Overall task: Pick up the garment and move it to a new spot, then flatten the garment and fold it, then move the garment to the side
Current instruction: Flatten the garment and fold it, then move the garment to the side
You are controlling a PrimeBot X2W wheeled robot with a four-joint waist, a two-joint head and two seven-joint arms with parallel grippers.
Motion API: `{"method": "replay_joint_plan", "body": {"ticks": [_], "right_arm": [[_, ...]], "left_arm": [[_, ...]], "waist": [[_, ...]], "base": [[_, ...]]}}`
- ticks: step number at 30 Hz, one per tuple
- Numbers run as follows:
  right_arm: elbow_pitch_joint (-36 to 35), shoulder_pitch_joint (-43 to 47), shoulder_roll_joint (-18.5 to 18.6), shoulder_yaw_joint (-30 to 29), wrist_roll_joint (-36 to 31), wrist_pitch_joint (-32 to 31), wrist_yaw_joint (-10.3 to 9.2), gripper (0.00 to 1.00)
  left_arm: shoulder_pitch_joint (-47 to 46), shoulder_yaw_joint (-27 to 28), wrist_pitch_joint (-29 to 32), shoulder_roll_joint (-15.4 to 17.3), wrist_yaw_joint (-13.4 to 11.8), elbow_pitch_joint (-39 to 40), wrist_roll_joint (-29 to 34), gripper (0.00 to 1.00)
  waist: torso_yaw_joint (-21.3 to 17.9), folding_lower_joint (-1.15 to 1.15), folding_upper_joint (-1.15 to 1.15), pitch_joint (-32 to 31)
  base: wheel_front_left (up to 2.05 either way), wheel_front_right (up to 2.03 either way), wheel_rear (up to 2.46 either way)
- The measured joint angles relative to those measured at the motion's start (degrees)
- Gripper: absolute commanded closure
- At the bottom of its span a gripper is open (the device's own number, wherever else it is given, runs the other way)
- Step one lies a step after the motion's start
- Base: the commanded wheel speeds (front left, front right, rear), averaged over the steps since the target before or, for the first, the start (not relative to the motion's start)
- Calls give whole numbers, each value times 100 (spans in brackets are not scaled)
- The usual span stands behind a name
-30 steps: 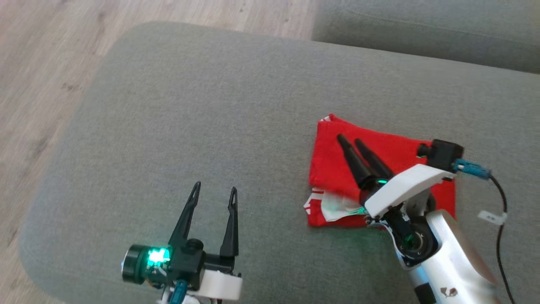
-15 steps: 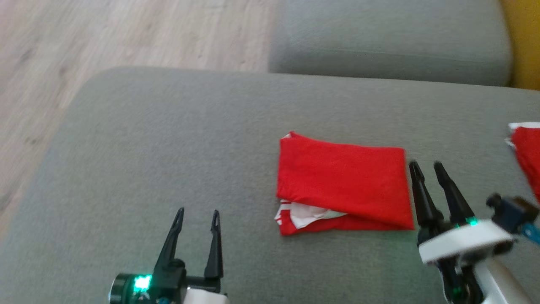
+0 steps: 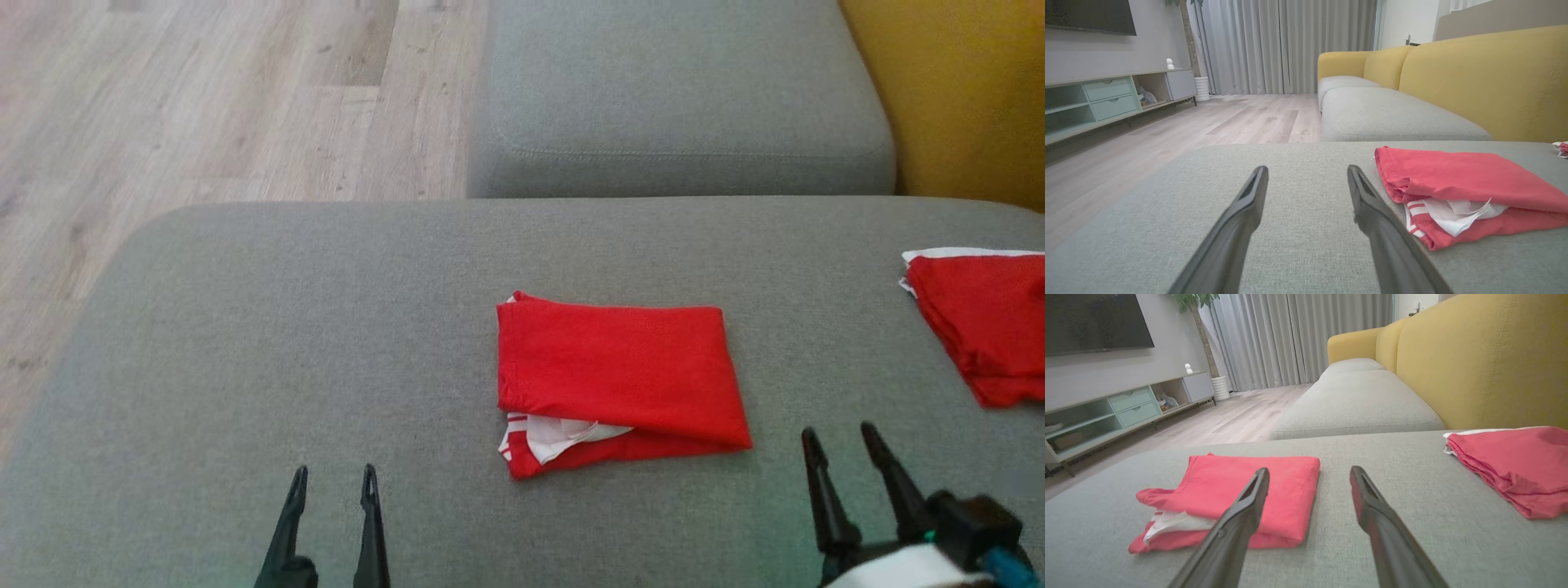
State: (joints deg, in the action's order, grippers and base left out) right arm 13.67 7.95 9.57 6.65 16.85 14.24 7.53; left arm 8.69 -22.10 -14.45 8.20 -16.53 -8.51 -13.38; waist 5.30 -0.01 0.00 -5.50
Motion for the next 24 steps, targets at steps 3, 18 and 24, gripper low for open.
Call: {"method": "replay_joint_plan", "body": {"ticks": [3, 18, 24], "right_arm": [[-3, 159, -85, -23, -166, 5, 0, 0], [-3, 193, -250, -64, -339, 5, 0, 0], [0, 193, -252, -64, -341, 5, 0, 0]], "left_arm": [[113, 102, 0, -19, 49, 0, 146, 0], [235, 415, 0, -225, 402, -186, 499, 0], [237, 519, 0, -299, 503, -245, 538, 0]], "waist": [[-52, 1, 0, -69], [-155, 1, 0, -94], [-169, 1, 0, -61]], "base": [[0, 0, 0], [0, 0, 0], [0, 0, 0]]}}
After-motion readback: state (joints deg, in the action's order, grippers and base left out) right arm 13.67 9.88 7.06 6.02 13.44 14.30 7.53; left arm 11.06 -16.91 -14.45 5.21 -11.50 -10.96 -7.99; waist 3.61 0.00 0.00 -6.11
